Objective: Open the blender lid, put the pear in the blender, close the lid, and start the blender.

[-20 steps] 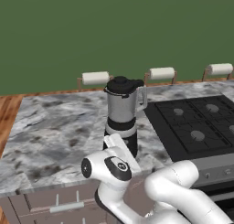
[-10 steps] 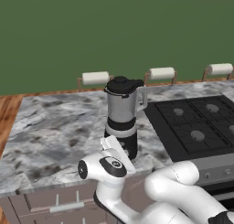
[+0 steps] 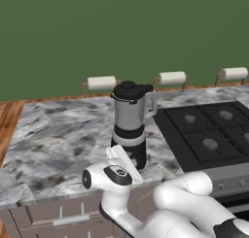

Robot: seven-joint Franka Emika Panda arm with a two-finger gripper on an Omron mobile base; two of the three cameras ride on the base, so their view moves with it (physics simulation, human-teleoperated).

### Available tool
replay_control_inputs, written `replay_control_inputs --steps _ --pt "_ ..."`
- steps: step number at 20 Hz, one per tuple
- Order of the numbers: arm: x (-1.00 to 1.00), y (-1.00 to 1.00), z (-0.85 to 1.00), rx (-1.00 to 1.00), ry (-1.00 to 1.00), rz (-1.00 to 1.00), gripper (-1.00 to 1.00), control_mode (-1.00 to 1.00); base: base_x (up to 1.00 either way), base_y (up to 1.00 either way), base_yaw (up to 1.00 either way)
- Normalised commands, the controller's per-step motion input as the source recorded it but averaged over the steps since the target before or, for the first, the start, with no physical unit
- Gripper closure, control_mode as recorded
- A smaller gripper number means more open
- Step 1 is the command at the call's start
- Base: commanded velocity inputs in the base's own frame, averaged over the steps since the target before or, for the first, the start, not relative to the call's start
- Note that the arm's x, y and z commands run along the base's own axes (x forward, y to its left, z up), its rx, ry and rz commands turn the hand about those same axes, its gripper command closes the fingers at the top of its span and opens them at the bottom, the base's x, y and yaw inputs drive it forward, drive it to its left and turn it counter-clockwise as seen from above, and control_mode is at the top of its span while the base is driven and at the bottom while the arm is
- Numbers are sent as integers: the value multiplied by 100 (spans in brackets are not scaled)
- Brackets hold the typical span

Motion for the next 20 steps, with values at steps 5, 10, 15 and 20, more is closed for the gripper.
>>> replay_control_inputs --steps 5,10,15,20 --pt "1 0 -18 0 -2 -3 -100 -100 0 0 0" --pt "1 -13 -1 0 -12 -4 -100 -100 0 0 0" --pt "0 -12 0 0 -13 -3 -100 -100 0 0 0" --pt "8 -4 -9 0 -9 -2 -100 -100 0 0 0"
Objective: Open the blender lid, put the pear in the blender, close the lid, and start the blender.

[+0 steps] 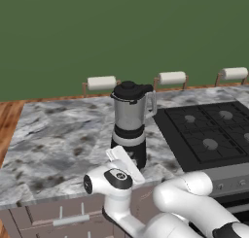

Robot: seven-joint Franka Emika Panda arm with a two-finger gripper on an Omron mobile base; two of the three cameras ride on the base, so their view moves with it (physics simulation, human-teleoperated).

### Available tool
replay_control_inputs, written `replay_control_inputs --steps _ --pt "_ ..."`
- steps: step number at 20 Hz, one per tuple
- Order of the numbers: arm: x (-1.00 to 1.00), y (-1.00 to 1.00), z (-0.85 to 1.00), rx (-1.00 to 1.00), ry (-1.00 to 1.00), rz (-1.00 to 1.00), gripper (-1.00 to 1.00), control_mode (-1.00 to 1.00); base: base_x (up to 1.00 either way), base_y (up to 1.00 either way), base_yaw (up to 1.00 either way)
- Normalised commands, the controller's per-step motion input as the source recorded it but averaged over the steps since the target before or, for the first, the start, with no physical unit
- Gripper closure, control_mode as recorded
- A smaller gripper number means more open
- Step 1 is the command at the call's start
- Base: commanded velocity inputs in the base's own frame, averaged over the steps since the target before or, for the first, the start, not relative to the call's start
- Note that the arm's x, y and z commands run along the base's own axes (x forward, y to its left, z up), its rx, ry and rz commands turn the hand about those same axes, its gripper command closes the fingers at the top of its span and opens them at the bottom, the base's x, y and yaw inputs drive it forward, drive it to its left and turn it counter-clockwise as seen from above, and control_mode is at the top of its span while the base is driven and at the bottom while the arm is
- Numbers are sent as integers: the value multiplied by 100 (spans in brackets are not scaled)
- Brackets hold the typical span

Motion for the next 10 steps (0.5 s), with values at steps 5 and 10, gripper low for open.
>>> replay_control_inputs --steps 5,10 --pt "19 0 -10 0 -8 0 -100 -100 0 0 0" --pt "7 -21 -5 0 -10 0 -100 -100 0 0 0"
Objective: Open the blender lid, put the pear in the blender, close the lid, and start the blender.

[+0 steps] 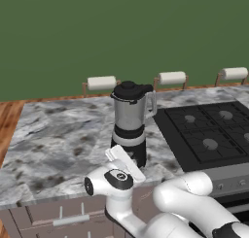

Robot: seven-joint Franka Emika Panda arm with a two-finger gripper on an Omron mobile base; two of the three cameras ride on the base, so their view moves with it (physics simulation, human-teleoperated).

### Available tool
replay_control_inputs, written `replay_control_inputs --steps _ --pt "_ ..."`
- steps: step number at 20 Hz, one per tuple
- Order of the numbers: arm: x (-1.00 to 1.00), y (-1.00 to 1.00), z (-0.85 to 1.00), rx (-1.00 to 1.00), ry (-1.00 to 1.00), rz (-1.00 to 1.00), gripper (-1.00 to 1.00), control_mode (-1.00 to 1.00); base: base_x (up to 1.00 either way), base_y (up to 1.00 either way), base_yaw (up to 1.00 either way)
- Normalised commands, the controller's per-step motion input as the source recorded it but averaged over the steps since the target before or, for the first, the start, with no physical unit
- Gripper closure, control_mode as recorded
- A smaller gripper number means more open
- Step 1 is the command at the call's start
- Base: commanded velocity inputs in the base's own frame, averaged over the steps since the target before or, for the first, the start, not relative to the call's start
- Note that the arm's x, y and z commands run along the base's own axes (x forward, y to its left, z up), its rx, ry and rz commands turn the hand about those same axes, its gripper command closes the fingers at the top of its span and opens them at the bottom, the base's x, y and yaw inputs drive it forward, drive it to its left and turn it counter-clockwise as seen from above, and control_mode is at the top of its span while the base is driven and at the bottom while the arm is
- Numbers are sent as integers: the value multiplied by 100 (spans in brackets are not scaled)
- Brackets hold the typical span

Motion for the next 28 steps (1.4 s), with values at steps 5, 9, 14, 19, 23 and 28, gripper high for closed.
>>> replay_control_inputs --steps 5,9,14,19,23,28 --pt "0 -29 -8 1 -13 0 -100 -100 0 0 0" --pt "0 -35 0 1 -17 0 -100 -100 0 0 0" --pt "4 -42 0 0 -14 0 -100 -100 0 0 0" --pt "20 -20 -5 0 -7 0 -100 -100 0 0 0" --pt "32 0 -2 0 -3 0 -100 -100 0 0 0" --pt "-31 -26 9 0 -8 0 -100 -100 0 0 0"
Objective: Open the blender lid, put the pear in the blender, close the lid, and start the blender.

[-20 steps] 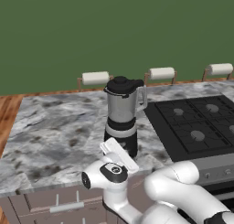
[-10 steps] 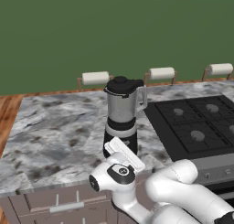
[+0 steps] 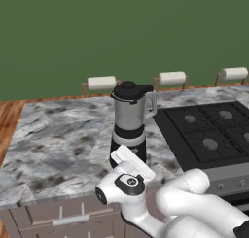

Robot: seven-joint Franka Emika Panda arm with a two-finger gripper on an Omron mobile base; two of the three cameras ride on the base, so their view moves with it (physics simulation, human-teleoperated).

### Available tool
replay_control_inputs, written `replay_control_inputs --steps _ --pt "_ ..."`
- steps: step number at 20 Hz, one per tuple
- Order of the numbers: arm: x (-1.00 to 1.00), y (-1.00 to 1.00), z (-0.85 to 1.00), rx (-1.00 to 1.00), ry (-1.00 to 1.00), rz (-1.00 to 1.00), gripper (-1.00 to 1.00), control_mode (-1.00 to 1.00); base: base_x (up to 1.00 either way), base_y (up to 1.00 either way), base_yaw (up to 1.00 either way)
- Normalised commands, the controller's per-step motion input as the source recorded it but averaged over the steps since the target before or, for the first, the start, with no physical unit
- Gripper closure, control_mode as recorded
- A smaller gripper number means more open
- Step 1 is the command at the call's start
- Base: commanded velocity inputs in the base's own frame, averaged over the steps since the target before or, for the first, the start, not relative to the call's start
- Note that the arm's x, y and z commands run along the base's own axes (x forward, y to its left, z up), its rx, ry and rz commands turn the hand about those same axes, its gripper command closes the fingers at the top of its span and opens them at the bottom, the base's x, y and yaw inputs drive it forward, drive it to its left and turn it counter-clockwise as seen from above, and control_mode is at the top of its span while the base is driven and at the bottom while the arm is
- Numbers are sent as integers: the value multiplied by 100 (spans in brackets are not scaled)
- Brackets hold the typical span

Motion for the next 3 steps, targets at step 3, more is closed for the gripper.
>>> replay_control_inputs --steps 3 --pt "-80 -61 28 0 -13 0 -100 -100 0 0 0"
